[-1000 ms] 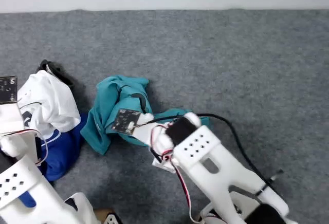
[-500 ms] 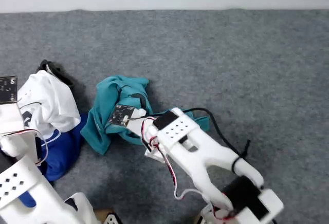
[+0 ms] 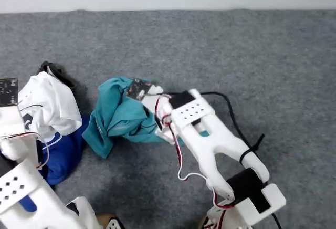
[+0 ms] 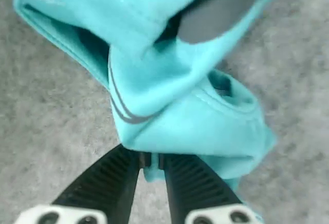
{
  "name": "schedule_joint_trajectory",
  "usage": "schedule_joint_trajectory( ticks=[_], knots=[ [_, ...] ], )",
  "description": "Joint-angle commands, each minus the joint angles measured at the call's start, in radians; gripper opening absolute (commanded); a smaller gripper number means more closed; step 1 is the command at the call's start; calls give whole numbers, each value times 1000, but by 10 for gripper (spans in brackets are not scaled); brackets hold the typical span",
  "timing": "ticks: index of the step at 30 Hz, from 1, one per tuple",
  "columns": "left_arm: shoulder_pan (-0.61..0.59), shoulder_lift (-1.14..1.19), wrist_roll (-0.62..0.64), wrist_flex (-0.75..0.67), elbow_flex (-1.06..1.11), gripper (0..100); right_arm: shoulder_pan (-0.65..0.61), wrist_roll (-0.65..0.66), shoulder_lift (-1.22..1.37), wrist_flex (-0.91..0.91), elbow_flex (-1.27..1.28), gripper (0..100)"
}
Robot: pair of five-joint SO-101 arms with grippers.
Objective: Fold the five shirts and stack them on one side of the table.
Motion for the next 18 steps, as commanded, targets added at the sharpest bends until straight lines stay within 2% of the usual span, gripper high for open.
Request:
schedule_joint_trajectory(
  ticks=[1, 12, 18],
  knots=[
    [-3, -15, 3, 20, -5, 51, 15, 8, -85, 110, -153, 9],
    [3, -17, 3, 20, -15, 53, 16, 43, -228, 418, -497, 9],
    [127, -17, 3, 20, -16, 53, 48, 46, -335, 549, -597, 9]
  ],
)
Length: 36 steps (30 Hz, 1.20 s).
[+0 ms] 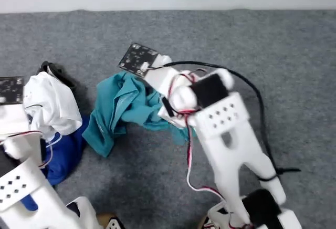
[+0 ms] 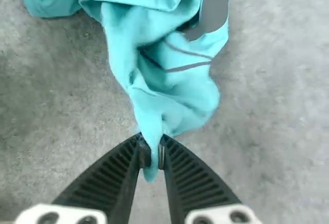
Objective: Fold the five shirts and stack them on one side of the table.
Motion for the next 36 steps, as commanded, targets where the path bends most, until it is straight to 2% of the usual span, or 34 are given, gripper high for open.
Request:
schedule_joint_trajectory(
  ticks=[1, 4, 9, 13, 16, 20, 26, 30, 36],
  knots=[
    [97, -17, 3, 20, -16, 53, 56, 11, -110, 62, -83, 9],
    [190, -17, 8, 20, -16, 53, 159, 29, -165, 74, -87, 9],
    [365, -17, 11, 20, -16, 53, 348, 133, -200, 76, -83, 9],
    [557, -8, 11, 15, -13, 53, 401, 143, -202, 85, -77, 9],
    [669, -5, 17, -46, -7, 53, 403, 141, -203, 99, -35, 9],
    [724, 57, 57, -141, -4, 70, 403, 138, -213, 97, 52, 9],
    [752, 301, 58, -157, -35, 211, 403, 137, -213, 96, 110, 9],
    [772, 437, 51, -183, -97, 221, 403, 137, -211, 91, 137, 9],
    [884, 578, 26, -187, -183, 221, 403, 137, -213, 90, 178, 9]
  ],
)
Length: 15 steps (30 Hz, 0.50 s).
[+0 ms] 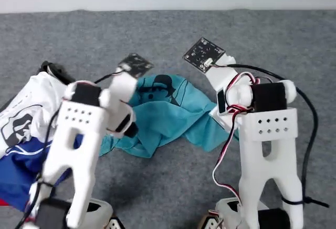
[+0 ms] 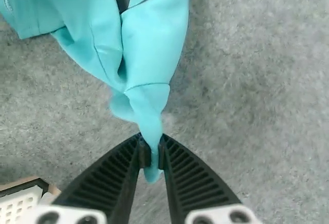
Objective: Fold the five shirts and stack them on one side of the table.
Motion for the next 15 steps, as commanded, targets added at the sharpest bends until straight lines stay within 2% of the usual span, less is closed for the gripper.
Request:
schedule_joint_trajectory(
  ticks=[1, 11, 15],
  knots=[
    [58, 55, -11, -21, -76, 221, 13, 3, -47, 22, -3, 9],
    [72, 262, -11, -186, -102, 216, 13, 3, -47, 22, -5, 9],
    [74, 324, -11, -235, -102, 130, 13, 3, -45, 22, -5, 9]
  ],
)
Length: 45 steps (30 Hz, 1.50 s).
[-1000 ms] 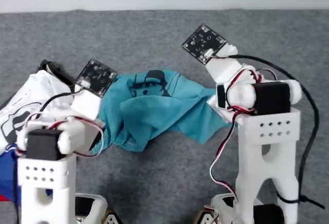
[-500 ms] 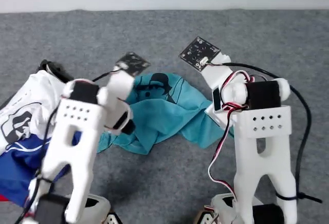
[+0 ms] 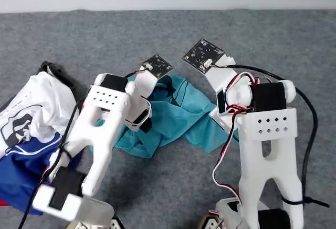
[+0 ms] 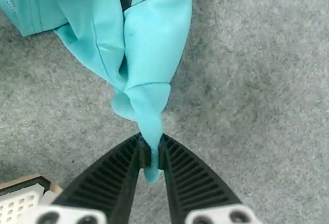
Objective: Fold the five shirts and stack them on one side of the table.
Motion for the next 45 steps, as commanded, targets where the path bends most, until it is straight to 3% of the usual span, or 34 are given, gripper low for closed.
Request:
schedule_joint_trajectory(
  ticks=[1, 5, 19, 25, 32, 37, 45],
  knots=[
    [11, 25, -12, -54, -41, 100, 13, 3, -45, 22, -11, 9],
    [12, 35, -12, -55, -41, 6, 13, 3, -45, 22, -11, 9],
    [2, -253, -15, 34, -42, 5, 21, 2, -48, 28, -68, 9],
    [-94, -555, -14, -20, -42, 5, 22, 6, -48, 27, -247, 9],
    [-270, -844, -58, -140, -42, 5, 133, 11, -38, 22, -427, 9],
    [-298, -956, -160, -146, -41, 5, 182, 11, -47, -18, -465, 9],
    [-298, -1051, -167, -147, -41, 5, 189, 26, -45, -68, -574, 9]
  ],
)
